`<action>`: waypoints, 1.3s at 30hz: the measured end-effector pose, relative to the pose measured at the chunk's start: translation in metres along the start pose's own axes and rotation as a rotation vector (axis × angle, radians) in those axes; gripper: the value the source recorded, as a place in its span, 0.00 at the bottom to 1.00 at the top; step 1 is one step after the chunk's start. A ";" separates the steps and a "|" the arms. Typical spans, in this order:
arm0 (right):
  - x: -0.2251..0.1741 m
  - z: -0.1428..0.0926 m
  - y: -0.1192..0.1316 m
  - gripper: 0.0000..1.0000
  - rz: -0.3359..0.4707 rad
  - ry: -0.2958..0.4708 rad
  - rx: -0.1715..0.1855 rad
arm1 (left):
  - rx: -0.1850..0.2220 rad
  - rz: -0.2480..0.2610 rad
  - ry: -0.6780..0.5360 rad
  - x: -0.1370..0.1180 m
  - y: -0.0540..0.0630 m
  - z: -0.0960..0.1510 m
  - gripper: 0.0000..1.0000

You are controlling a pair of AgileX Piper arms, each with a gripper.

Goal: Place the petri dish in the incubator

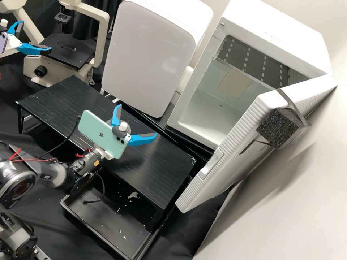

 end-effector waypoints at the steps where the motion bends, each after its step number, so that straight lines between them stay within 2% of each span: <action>1: -0.004 -0.002 -0.001 1.00 -0.002 0.010 0.002 | 0.000 0.000 0.000 0.000 0.000 0.000 1.00; 9: -0.022 -0.007 -0.023 1.00 -0.098 0.033 0.012 | 0.000 0.000 0.000 0.000 0.000 0.000 1.00; 20: -0.024 0.006 -0.044 1.00 -0.197 -0.032 -0.002 | 0.000 0.000 0.000 0.000 0.000 0.000 1.00; 24: -0.024 0.009 -0.047 1.00 -0.207 -0.040 -0.024 | 0.000 0.000 0.000 0.000 0.000 0.000 1.00; 29: -0.023 0.010 -0.047 1.00 -0.204 -0.036 -0.023 | 0.000 0.000 0.000 0.000 0.000 0.000 1.00; 30: -0.023 0.010 -0.048 0.00 -0.205 -0.038 -0.023 | 0.000 0.000 0.000 0.000 0.000 0.000 1.00; 39: -0.022 0.011 -0.046 0.00 -0.195 -0.039 -0.024 | 0.000 0.000 0.000 0.000 0.000 0.000 1.00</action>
